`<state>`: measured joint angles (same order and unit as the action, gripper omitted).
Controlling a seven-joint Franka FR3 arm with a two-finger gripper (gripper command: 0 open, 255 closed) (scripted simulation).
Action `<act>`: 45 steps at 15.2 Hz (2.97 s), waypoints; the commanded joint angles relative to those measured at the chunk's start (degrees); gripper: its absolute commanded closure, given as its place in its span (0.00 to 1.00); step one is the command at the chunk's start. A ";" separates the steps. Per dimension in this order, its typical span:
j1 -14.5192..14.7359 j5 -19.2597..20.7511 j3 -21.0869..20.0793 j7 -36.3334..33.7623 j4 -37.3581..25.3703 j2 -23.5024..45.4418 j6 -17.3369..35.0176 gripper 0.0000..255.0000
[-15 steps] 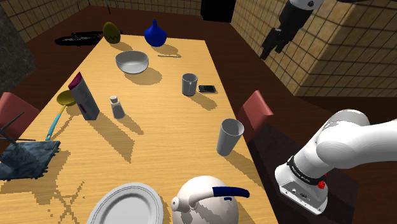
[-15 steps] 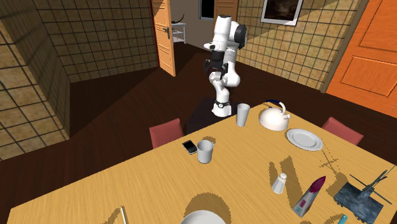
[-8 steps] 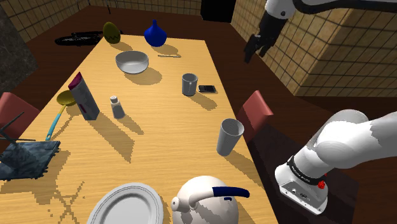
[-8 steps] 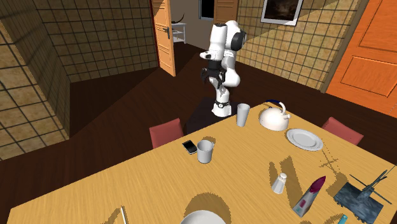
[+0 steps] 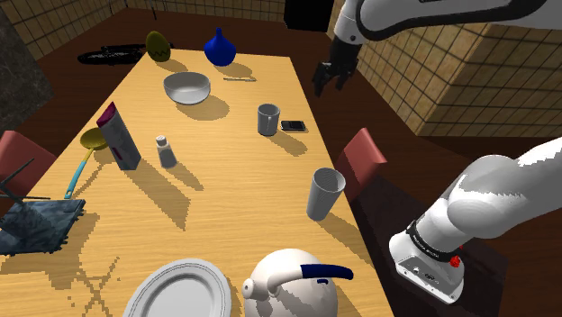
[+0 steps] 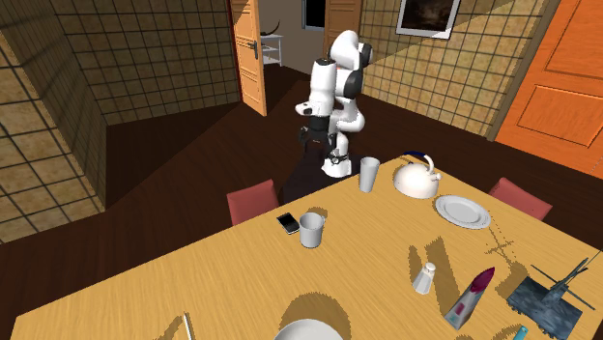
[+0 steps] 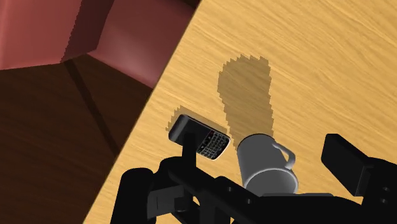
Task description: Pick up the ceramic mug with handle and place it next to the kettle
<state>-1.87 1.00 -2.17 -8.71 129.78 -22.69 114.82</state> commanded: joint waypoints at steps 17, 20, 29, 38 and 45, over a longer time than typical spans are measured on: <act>-0.15 -3.59 0.01 -2.03 -26.39 40.04 11.56 0.00; -0.11 -3.58 0.00 -2.04 -25.98 40.88 12.81 0.00; 0.01 -3.56 -0.04 -2.05 -25.01 43.30 16.19 0.00; 0.01 -3.56 -0.04 -2.05 -25.02 43.29 16.18 1.00; 0.01 -3.55 -0.04 -2.10 -25.56 42.56 14.91 1.00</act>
<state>-1.85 -2.54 -2.21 -10.81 104.53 20.14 130.29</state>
